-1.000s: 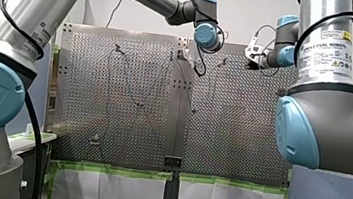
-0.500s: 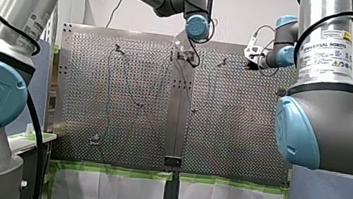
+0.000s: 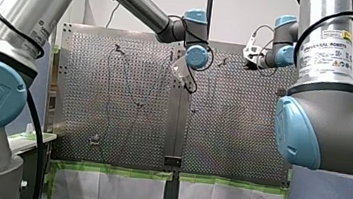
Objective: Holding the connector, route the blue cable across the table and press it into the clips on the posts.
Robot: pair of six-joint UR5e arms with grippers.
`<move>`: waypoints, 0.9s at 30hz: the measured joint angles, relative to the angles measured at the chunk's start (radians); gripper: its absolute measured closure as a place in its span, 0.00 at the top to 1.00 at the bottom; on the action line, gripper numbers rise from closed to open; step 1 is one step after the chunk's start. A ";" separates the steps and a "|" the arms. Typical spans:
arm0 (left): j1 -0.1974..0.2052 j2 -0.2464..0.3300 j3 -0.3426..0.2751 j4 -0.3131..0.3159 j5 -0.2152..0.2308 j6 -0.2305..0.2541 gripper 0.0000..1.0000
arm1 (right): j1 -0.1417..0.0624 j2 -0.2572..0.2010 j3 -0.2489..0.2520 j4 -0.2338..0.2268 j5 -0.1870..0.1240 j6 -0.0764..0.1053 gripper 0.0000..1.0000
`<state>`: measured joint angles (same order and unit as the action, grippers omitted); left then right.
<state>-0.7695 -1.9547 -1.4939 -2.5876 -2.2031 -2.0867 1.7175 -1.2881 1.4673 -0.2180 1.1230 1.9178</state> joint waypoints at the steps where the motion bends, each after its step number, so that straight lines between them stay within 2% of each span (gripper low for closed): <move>1: 0.000 -0.009 -0.009 0.009 -0.008 0.004 1.00 | 0.001 0.000 0.000 0.000 0.000 0.000 0.00; 7: -0.001 -0.062 -0.062 0.062 -0.047 0.013 1.00 | 0.003 0.000 0.000 0.000 0.000 -0.004 0.00; 11: -0.001 -0.090 -0.100 0.100 -0.051 0.014 1.00 | 0.005 0.000 0.000 0.000 0.000 -0.006 0.00; 18: -0.002 -0.098 -0.162 0.162 -0.053 0.027 1.00 | 0.010 0.000 0.000 0.001 0.000 -0.008 0.00; 27: -0.002 -0.099 -0.237 0.237 -0.041 0.076 1.00 | 0.016 0.001 0.001 0.002 0.000 -0.010 0.00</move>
<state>-0.7714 -2.0537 -1.7305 -2.3509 -2.2438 -2.0104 1.7331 -1.2867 1.4688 -0.2164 1.1230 1.9073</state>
